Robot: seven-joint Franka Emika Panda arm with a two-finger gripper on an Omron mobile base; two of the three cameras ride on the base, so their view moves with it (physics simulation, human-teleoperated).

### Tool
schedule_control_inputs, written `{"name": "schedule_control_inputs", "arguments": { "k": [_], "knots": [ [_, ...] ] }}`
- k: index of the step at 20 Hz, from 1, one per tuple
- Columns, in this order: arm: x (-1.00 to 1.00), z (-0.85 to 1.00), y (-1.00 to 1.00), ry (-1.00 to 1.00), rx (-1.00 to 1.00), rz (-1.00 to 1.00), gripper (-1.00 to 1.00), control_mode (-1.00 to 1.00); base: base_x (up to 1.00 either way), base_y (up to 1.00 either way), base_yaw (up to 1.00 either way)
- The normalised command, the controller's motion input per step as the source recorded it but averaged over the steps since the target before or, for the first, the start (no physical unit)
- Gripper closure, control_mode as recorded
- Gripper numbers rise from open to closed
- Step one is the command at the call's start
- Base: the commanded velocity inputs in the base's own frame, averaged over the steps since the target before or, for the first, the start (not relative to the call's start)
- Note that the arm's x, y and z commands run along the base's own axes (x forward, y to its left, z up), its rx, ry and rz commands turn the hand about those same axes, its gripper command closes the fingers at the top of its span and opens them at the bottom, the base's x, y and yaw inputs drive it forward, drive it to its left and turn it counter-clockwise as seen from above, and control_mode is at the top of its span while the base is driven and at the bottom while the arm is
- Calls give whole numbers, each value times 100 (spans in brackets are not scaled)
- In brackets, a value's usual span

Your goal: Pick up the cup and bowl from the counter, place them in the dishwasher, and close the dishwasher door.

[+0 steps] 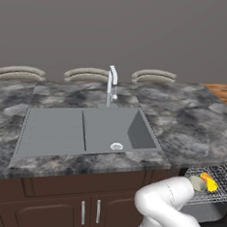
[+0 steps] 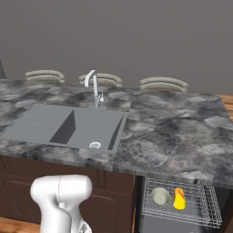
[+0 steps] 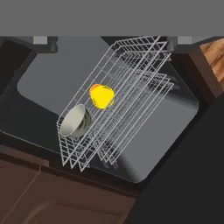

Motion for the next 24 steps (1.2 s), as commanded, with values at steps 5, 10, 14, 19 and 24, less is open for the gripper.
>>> {"name": "schedule_control_inputs", "arguments": {
  "k": [5, 10, 14, 19, 24],
  "knots": [
    [-65, -7, 55, -12, -4, 0, -100, -100, 0, 0, 0],
    [-82, -3, 52, -14, -1, 0, -100, -100, 0, 0, 0],
    [-88, 0, 41, -15, 0, 0, -100, -100, 0, 0, 0],
    [-71, -18, 38, -13, 0, 0, -100, -100, 0, 0, 0],
    [-48, -38, 26, -12, -2, 0, -100, -100, 0, 0, 0]
  ]
}}
